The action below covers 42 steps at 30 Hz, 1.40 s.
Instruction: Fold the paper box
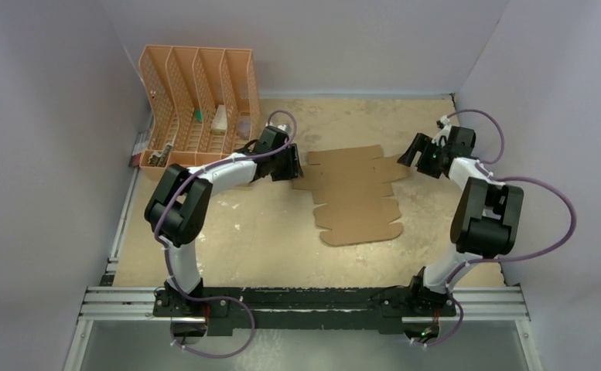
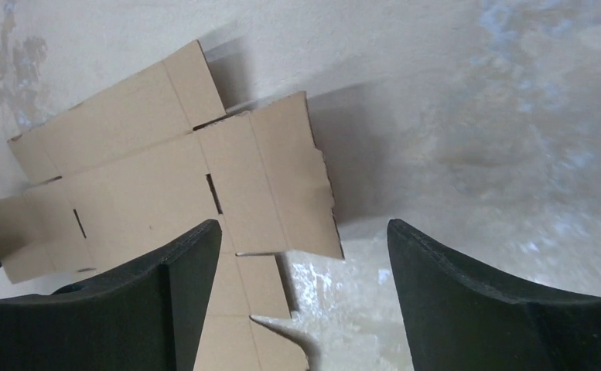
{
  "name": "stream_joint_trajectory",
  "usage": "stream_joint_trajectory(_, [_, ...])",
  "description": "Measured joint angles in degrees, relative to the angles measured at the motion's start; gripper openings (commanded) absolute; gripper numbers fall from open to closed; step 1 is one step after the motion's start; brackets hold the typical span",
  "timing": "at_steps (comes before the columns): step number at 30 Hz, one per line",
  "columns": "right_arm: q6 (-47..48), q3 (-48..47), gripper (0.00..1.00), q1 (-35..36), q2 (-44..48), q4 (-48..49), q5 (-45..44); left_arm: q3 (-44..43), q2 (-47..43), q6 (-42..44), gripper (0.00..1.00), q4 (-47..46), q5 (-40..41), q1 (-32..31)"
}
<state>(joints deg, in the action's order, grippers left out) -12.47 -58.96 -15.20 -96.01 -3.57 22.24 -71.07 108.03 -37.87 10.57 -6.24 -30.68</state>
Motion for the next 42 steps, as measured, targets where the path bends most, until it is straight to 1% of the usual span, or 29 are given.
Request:
stream_joint_trajectory(3, [0.6, -1.1, 0.73, -0.2, -4.1, 1.1, 3.4, -0.2, 0.5, 0.0, 0.42, 0.1, -1.0, 0.6])
stream_joint_trajectory(6, [1.2, -1.6, 0.64, -0.5, -7.2, 1.4, 6.5, -0.5, 1.2, -0.1, 0.41, 0.2, -1.9, 1.5])
stream_joint_trajectory(12, [2.4, -1.6, 0.36, -1.3, -8.9, 1.8, 11.8, -1.2, 3.2, -0.1, 0.39, 0.2, -3.7, 3.0])
stream_joint_trajectory(16, [3.0, -0.9, 0.18, -1.3, -8.7, 4.1, 14.4, -1.4, 4.0, 0.0, 0.34, 0.2, -5.6, 4.3])
stream_joint_trajectory(17, [3.1, -0.3, 0.14, -1.3, -8.5, 4.6, 14.9, -1.4, 4.0, 0.0, 0.32, 0.2, -5.9, 4.7])
stream_joint_trajectory(20, [3.2, 2.3, 0.08, -1.3, -7.3, 5.5, 16.2, -1.4, 4.0, 0.0, 0.23, -0.5, -8.0, 6.3])
stream_joint_trajectory(22, [3.2, 3.9, 0.08, -1.3, -6.6, 5.9, 16.6, -1.4, 4.0, 0.0, 0.13, -0.8, -9.0, 6.9])
stream_joint_trajectory(24, [3.1, 5.2, 0.08, -1.3, -5.6, 6.1, 16.9, -1.4, 4.0, 0.2, 0.01, -0.8, -10.2, 7.5])
stream_joint_trajectory(27, [2.9, 7.8, 0.1, -1.2, -2.2, 6.0, 17.0, -1.4, 4.0, 1.5, 0.0, -0.7, -11.5, 7.7])
stream_joint_trajectory(29, [2.7, 9.7, 0.18, -1.1, 1.2, 6.1, 16.9, -1.4, 3.9, 3.1, 0.0, -0.3, -11.6, 7.6])
stream_joint_trajectory(31, [2.7, 11.8, 0.23, -1.0, 5.0, 6.0, 16.3, -1.4, 3.5, 5.3, 0.0, 0.6, -11.4, 7.7])
stream_joint_trajectory(36, [2.1, 14.8, 0.52, -0.9, 12.7, 4.5, 13.7, -1.2, 0.7, 12.0, 0.0, 3.2, -9.1, 7.8])
stream_joint_trajectory(38, [2.1, 14.8, 0.59, -0.9, 15.5, 3.2, 11.8, -1.2, -0.6, 15.0, 0.0, 3.9, -8.2, 7.8])
stream_joint_trajectory(42, [2.9, 12.2, 0.68, -0.5, 19.0, -0.6, 8.7, -1.2, -2.5, 19.7, 0.0, 4.7, -7.8, 7.8])
